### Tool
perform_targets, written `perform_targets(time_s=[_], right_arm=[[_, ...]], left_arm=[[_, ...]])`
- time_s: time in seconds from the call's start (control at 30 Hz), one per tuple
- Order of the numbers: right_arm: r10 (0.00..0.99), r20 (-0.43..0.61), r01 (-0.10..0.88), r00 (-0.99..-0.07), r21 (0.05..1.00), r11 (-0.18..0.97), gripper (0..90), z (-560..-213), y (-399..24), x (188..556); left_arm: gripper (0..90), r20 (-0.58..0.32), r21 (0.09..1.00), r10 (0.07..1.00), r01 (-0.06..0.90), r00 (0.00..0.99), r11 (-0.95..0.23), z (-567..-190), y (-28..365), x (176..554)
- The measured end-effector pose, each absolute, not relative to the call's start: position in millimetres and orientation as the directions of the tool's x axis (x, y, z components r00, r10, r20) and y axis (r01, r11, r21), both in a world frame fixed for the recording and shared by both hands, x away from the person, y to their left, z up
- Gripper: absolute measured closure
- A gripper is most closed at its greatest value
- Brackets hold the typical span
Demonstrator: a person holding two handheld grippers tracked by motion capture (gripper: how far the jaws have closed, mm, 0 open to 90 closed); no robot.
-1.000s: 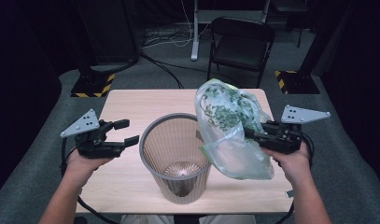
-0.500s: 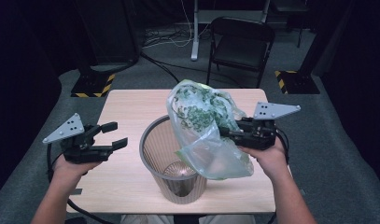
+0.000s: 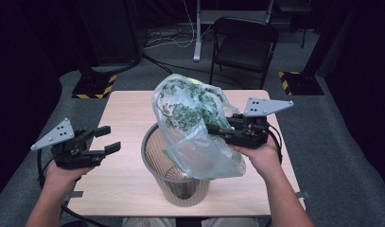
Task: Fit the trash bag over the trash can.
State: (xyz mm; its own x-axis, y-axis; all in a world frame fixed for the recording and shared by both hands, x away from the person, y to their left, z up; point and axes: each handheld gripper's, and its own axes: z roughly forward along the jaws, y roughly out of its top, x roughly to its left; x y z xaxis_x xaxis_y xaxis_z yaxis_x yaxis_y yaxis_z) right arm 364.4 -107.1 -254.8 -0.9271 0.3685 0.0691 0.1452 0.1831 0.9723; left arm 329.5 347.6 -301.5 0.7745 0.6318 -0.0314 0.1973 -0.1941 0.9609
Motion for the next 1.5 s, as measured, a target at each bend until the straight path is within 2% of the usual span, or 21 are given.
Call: perform_targets(time_s=[0.2, 0.33, 0.47, 0.8, 0.97, 1.0, 1.13, 1.3, 1.4, 1.5], right_arm=[[0.363, 0.078, 0.157, -0.928, 0.969, 0.192, 71.6, -259.5, -90.1, 367.2], [0.404, 0.059, 0.191, -0.913, 0.936, 0.295, 70.1, -283.5, -73.6, 371.1], [0.404, 0.035, 0.181, -0.914, 0.927, 0.328, 70.1, -288.9, -67.2, 368.7], [0.352, 0.026, 0.128, -0.936, 0.955, 0.269, 71.2, -262.3, -51.3, 363.1], [0.362, -0.032, 0.115, -0.932, 0.919, 0.376, 70.4, -271.7, -30.1, 363.3], [0.382, -0.079, 0.098, -0.921, 0.901, 0.422, 69.9, -275.9, -25.9, 362.4], [0.398, -0.110, 0.085, -0.911, 0.894, 0.441, 66.1, -278.8, -27.0, 360.1], [0.416, -0.084, 0.112, -0.906, 0.898, 0.425, 63.6, -281.1, -32.3, 362.7], [0.387, -0.023, 0.140, -0.922, 0.911, 0.388, 67.5, -281.3, -36.3, 365.8], [0.375, -0.028, 0.129, -0.927, 0.913, 0.386, 68.5, -280.2, -35.9, 364.6]], left_arm=[[30.3, -0.046, 0.964, 0.634, 0.200, 0.772, -0.174, -300.7, 347.9, 329.5], [29.6, -0.049, 0.963, 0.622, 0.201, 0.782, -0.177, -299.4, 340.5, 329.7], [29.4, -0.033, 0.962, 0.611, 0.191, 0.791, -0.196, -298.0, 332.6, 330.9], [29.4, -0.018, 0.960, 0.621, 0.187, 0.783, -0.208, -292.2, 337.1, 328.4], [29.4, -0.023, 0.962, 0.627, 0.189, 0.778, -0.199, -293.1, 342.7, 325.6], [29.3, -0.024, 0.961, 0.628, 0.191, 0.778, -0.199, -293.9, 343.0, 325.3], [28.9, -0.029, 0.961, 0.623, 0.193, 0.782, -0.198, -295.4, 341.7, 326.9], [28.4, -0.027, 0.963, 0.611, 0.184, 0.791, -0.195, -291.1, 333.2, 329.4], [28.0, -0.022, 0.965, 0.596, 0.172, 0.802, -0.196, -286.2, 326.6, 329.6], [27.9, -0.018, 0.967, 0.585, 0.161, 0.811, -0.195, -280.5, 320.5, 330.8]])
